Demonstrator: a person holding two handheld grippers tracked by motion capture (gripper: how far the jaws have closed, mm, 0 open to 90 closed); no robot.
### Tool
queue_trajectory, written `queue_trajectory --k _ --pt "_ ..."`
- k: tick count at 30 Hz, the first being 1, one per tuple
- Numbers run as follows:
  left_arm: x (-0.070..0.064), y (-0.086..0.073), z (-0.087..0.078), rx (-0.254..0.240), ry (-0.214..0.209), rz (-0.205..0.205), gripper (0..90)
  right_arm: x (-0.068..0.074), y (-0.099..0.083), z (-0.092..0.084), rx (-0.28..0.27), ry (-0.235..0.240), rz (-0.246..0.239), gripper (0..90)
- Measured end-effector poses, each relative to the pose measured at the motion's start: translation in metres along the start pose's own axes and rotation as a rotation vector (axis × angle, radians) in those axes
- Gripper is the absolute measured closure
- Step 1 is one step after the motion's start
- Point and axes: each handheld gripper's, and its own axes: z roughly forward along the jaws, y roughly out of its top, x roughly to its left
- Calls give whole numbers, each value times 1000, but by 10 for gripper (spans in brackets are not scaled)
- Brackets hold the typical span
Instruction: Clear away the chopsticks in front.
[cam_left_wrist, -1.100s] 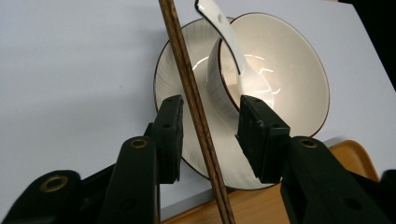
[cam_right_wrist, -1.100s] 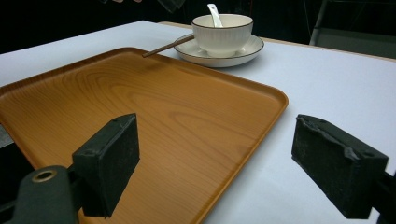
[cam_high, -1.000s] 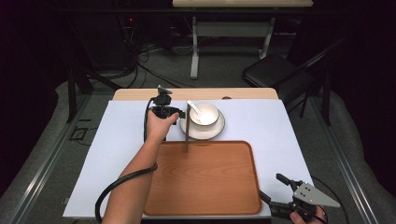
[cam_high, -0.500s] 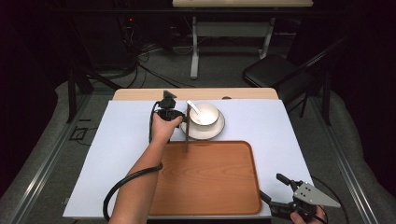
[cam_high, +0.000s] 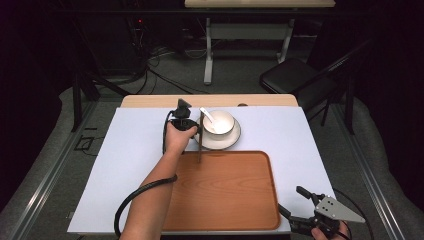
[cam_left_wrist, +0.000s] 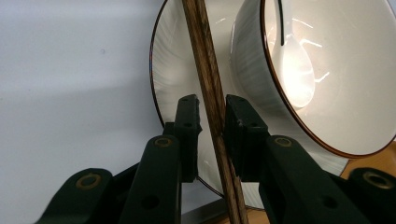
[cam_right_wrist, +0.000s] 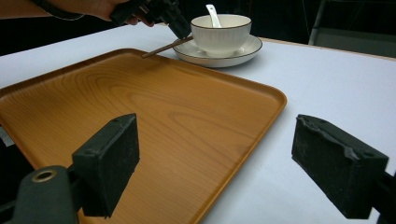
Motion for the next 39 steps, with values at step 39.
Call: queue_trajectory --k 39 --pt "17 7 -25 72 -18 -186 847 0 0 0 2 7 1 146"
